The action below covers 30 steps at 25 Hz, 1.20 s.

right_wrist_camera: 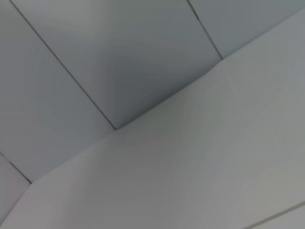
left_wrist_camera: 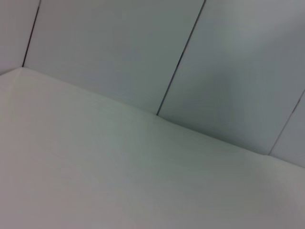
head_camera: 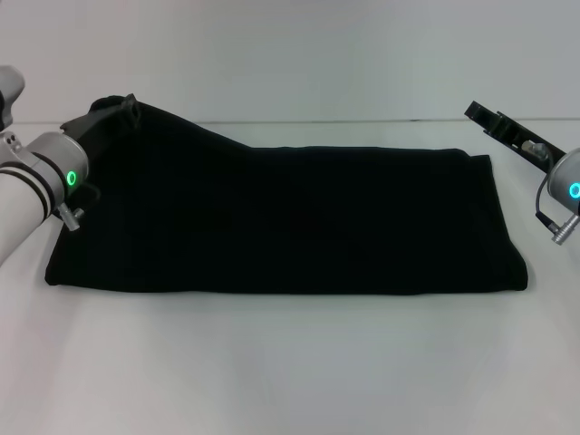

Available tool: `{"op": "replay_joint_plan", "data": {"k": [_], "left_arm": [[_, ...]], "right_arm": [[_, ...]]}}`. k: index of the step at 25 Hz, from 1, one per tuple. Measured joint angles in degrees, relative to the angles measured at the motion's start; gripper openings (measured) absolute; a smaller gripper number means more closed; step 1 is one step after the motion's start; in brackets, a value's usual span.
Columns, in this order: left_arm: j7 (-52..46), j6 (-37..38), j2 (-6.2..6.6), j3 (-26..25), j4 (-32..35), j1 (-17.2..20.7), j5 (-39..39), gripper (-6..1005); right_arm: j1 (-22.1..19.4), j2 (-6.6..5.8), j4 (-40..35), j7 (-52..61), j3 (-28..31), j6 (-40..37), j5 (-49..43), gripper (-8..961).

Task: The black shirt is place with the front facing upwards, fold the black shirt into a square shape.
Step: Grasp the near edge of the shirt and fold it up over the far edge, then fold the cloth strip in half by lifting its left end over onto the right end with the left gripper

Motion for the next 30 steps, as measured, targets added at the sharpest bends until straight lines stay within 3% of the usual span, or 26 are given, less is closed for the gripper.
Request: {"op": "replay_joint_plan", "data": {"k": [10,13,15,19,23,24,26,29,30], "left_arm": [[2.14,0.38,-0.02,-0.01,-0.62,1.92,-2.26,338],[2.20,0.34,0.03,0.02,-0.65,2.42,-2.26,485],[2.20,-0.59,0.15,0.06,-0.70,2.53,-2.07,583],[1.95,-2.54,0.24,1.17,-1.09,3.11,-2.10,684],[-3.41,3.80,0.02,1.28,0.07,6.25,-2.41,735],[-6.56,6.51,0.35,1.56,0.32,7.39,-2.27,734],[-16.60,13.59,2.18,3.73,0.30,10.05,-1.84,734],[-31.64,22.95,6.19,9.98,0.04,14.14,-1.67,734],[-37.48,26.38,8.06,13.05,0.12,15.76,-1.67,733]], "right_arm": [[-2.40,-0.06,0.77,0.40,-0.18,-3.77,0.64,581],[-2.90,-0.10,0.96,0.40,-0.18,-5.03,0.63,666],[-3.08,-0.15,1.20,0.40,-0.18,-5.68,0.55,665],[-3.48,-0.20,1.74,0.49,-0.27,-6.55,0.42,663],[-4.32,-0.40,2.04,0.52,-1.64,-9.01,0.34,661],[-4.89,-0.51,1.80,0.51,-2.92,-10.91,0.34,660],[-6.10,-0.70,0.80,0.25,-5.98,-15.19,0.29,659],[-8.81,-0.77,-2.94,-0.62,-13.71,-22.40,-0.11,660],[-9.89,-0.78,-4.57,-1.15,-16.80,-25.11,-0.54,660]]}}
